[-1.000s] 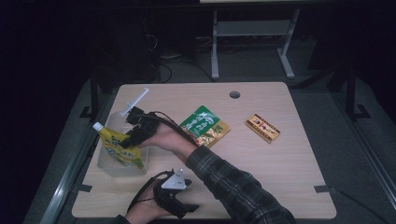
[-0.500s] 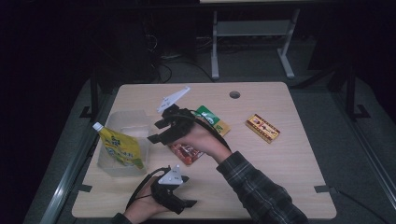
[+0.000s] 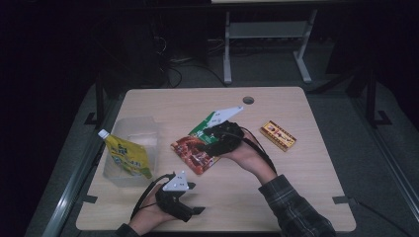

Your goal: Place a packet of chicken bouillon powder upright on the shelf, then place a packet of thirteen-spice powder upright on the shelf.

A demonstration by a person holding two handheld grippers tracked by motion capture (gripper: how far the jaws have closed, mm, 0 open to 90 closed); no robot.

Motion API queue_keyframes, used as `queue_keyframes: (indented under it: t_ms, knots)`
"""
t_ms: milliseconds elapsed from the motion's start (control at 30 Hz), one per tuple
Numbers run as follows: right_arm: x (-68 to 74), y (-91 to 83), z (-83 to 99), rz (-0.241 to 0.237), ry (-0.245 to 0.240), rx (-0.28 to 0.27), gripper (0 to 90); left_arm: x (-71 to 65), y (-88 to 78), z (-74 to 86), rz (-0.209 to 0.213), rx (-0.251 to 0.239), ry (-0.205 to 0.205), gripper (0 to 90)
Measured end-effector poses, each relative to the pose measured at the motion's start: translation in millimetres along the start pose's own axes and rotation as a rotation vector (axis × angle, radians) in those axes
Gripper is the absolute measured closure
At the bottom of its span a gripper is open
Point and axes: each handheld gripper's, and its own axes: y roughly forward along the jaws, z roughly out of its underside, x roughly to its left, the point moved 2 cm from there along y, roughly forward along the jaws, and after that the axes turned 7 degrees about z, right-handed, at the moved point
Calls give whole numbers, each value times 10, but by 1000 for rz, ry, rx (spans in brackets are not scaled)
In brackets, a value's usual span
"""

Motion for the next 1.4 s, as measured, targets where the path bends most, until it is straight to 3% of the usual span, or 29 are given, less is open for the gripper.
queue_keyframes:
  t_ms: [167, 367, 633, 667, 700, 900, 1033, 1067, 1133, 1267, 1400]
  knots:
    - [-194, -59, 241, 41, 58, 15, 374, 19, -10, 7, -6, -2, 5, 150]
    - [-518, -154, 496, 112, 119, 40, 383, 42, -21, 20, -11, -9, -17, 150]
    - [-1042, -309, 827, 190, 206, 76, 617, 55, -48, 39, -25, -1, -29, 153]
    - [-1042, -309, 827, 190, 206, 76, 617, 55, -48, 39, -25, -1, -29, 153]
    - [-1157, -332, 923, 206, 231, 95, 658, 58, -49, 41, -23, -1, -31, 154]
    - [-1514, -408, 1212, 334, 284, 128, 761, 61, -41, 43, -13, -16, -45, 154]
    - [-1652, -458, 1326, 389, 312, 138, 804, 66, -39, 43, -13, -16, -48, 155]
    - [-1721, -482, 1377, 431, 321, 141, 852, 67, -39, 43, -14, -17, -48, 155]
    - [-1805, -503, 1436, 468, 341, 143, 899, 73, -37, 43, -16, -13, -47, 155]
    - [-1947, -498, 1587, 522, 370, 173, 900, 67, -36, 37, -19, -8, -37, 155]
    - [-2049, -440, 1717, 533, 391, 203, 898, 70, -35, 37, -21, -6, -39, 156]
